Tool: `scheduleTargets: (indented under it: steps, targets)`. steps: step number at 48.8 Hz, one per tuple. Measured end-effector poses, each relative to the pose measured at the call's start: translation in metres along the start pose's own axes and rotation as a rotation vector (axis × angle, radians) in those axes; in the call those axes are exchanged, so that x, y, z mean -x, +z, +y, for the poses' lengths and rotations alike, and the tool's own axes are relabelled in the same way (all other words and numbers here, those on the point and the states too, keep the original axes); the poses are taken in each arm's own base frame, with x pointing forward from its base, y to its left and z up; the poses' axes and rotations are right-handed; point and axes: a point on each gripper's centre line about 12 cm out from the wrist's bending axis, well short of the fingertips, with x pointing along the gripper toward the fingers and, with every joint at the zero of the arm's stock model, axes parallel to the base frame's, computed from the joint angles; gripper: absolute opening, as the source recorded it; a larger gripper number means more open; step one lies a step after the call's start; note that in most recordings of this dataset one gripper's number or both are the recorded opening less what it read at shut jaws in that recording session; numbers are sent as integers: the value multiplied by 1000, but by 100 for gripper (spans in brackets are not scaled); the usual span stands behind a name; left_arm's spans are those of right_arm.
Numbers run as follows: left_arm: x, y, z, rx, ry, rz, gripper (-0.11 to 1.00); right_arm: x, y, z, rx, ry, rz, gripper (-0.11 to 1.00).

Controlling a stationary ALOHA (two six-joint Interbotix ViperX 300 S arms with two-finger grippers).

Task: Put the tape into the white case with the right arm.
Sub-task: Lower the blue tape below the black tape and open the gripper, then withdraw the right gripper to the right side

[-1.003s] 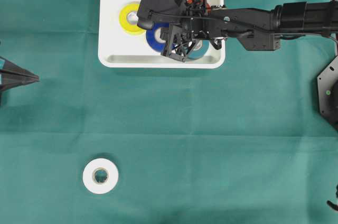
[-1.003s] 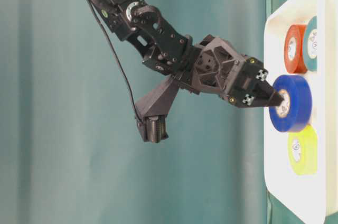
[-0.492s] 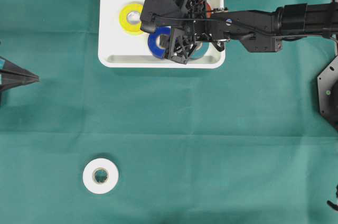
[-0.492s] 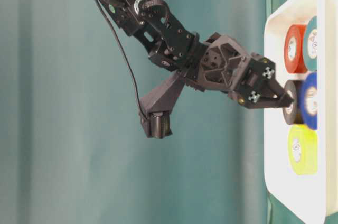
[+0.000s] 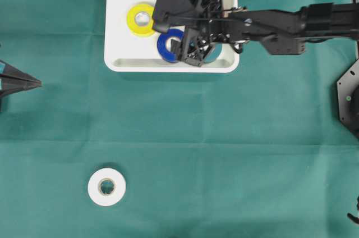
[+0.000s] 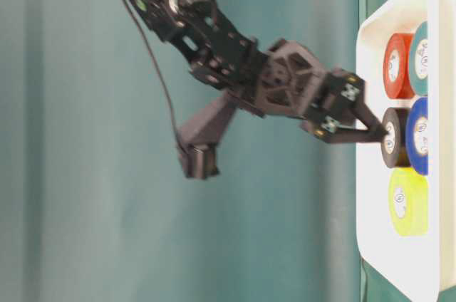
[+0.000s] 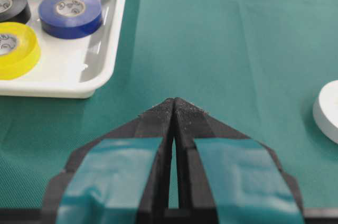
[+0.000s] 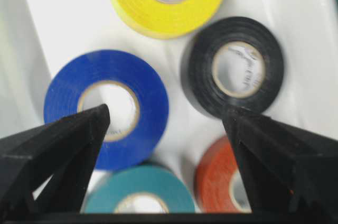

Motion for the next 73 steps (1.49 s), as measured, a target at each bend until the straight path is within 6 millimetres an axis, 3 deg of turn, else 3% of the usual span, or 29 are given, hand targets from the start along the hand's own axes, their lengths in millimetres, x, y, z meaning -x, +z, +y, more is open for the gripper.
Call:
scheduleTargets:
  steps: [7, 19, 40, 60, 73]
  targets:
    - [0, 0, 0, 0, 0, 0, 0, 21, -14, -8, -1, -14, 15, 73]
    - [0, 0, 0, -2, 0, -2, 0, 53, -61, -20, 2, -4, 30, 73]
    - [0, -1, 0, 0, 0, 2, 0, 105, -124, -25, 1, 139, -168, 73]
    - [0, -1, 0, -2, 0, 2, 0, 132, -191, -34, -1, 196, -263, 73]
    - [0, -1, 0, 0, 0, 2, 0, 136, -204, -35, -3, 214, -301, 73]
